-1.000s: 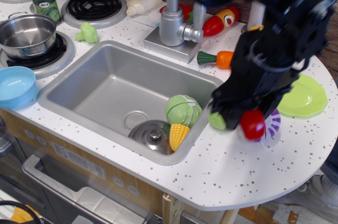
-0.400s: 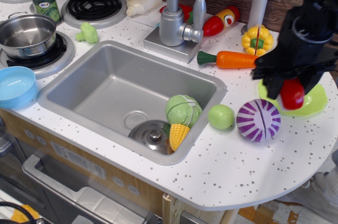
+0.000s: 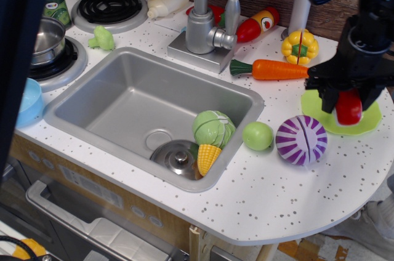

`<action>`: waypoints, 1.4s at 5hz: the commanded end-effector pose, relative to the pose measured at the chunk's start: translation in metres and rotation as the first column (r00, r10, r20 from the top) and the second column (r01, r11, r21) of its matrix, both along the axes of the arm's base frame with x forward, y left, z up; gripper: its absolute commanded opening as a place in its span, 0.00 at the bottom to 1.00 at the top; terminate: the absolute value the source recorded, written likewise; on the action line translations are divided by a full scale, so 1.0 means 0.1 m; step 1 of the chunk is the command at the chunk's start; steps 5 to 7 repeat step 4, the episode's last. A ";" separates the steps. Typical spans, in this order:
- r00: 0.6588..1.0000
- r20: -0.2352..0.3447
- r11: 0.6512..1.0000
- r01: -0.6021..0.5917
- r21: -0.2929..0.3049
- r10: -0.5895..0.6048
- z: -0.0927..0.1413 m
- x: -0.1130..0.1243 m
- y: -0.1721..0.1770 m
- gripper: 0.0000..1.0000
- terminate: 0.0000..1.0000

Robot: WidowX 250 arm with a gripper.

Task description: Put sushi on plate

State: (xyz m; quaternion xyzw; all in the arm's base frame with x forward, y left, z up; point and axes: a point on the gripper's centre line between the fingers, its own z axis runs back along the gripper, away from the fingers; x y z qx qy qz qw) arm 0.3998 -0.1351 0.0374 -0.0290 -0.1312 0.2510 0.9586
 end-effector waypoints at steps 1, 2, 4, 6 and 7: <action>0.991 0.111 0.997 0.080 0.004 -0.080 0.01 0.19 0.18 0.00 0.00; 0.989 0.124 0.996 0.083 -0.014 -0.081 -0.07 0.26 0.06 0.00 0.00; 0.988 0.149 0.999 0.040 -0.019 -0.037 -0.06 0.23 -0.08 1.00 1.00; 0.988 0.149 0.999 0.040 -0.019 -0.037 -0.06 0.23 -0.08 1.00 1.00; 0.988 0.149 0.999 0.040 -0.019 -0.037 -0.06 0.23 -0.08 1.00 1.00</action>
